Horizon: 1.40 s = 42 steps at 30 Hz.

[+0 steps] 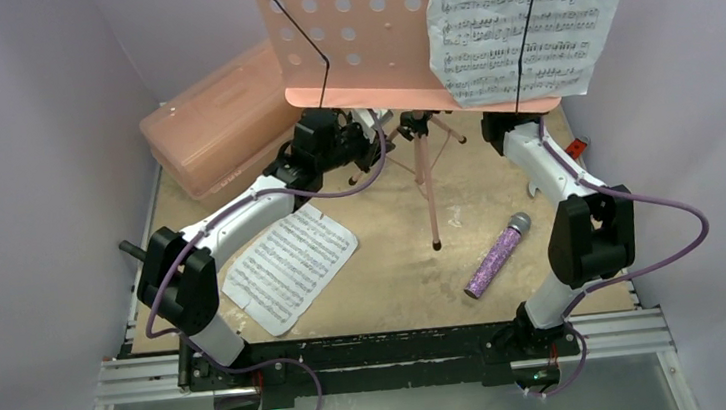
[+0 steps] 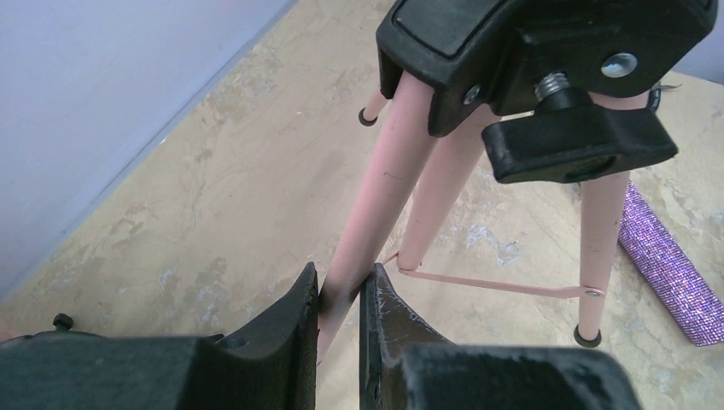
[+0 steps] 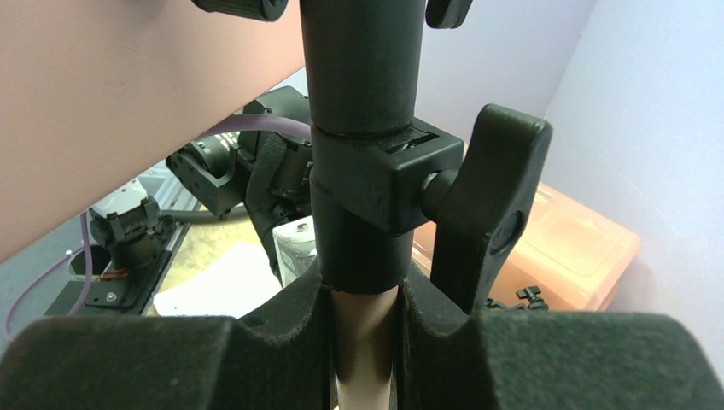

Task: Set up the instrument practice props

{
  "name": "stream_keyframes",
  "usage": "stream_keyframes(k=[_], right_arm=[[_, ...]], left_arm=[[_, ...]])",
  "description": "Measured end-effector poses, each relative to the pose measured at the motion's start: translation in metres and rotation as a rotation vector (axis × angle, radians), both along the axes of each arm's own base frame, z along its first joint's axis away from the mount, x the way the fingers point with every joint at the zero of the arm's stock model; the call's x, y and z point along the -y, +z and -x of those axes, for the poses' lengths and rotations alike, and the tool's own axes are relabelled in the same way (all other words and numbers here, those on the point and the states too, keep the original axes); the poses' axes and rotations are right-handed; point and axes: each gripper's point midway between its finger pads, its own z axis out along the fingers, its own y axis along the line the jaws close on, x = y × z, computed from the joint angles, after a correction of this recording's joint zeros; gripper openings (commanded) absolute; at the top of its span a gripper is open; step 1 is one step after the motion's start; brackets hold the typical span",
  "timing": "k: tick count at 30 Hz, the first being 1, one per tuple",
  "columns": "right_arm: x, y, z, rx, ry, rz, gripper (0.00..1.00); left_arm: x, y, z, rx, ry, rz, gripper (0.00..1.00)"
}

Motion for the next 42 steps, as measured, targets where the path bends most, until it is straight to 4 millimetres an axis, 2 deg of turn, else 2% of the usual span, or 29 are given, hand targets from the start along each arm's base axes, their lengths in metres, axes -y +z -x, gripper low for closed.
stream_keyframes(k=[5,11,14,22,26,33,39,40,42], right_arm=[[-0.001,-0.002,-0.004,-0.025,-0.020,-0.028,0.00],[-0.002,-0.021,-0.015,-0.119,-0.056,-0.063,0.00],[-0.003,-0.023,-0.020,-0.148,-0.066,-0.074,0.00],[-0.011,-0.026,-0.023,-0.135,-0.065,-0.083,0.00],[-0.015,-0.031,-0.031,-0.140,-0.061,-0.080,0.00],[-0.019,-0.027,-0.044,-0.127,-0.067,-0.094,0.00],[-0.018,-0.026,-0.046,-0.117,-0.076,-0.100,0.00],[-0.018,-0.027,-0.047,-0.120,-0.079,-0.102,0.03],[-0.016,-0.029,-0.049,-0.124,-0.101,-0.122,0.19]], left_arm=[[-0.005,-0.004,-0.002,-0.003,0.007,-0.018,0.00],[-0.017,-0.029,-0.001,-0.070,0.018,-0.068,0.00],[-0.023,-0.038,-0.002,-0.084,0.025,-0.079,0.00],[-0.035,-0.046,-0.012,-0.087,0.042,-0.094,0.00],[-0.038,-0.055,-0.017,-0.099,0.057,-0.104,0.00],[-0.046,-0.060,-0.035,-0.085,0.119,-0.113,0.00],[-0.045,-0.065,-0.044,-0.084,0.136,-0.121,0.00],[-0.044,-0.065,-0.045,-0.081,0.134,-0.122,0.00],[-0.043,-0.066,-0.045,-0.080,0.129,-0.123,0.00]])
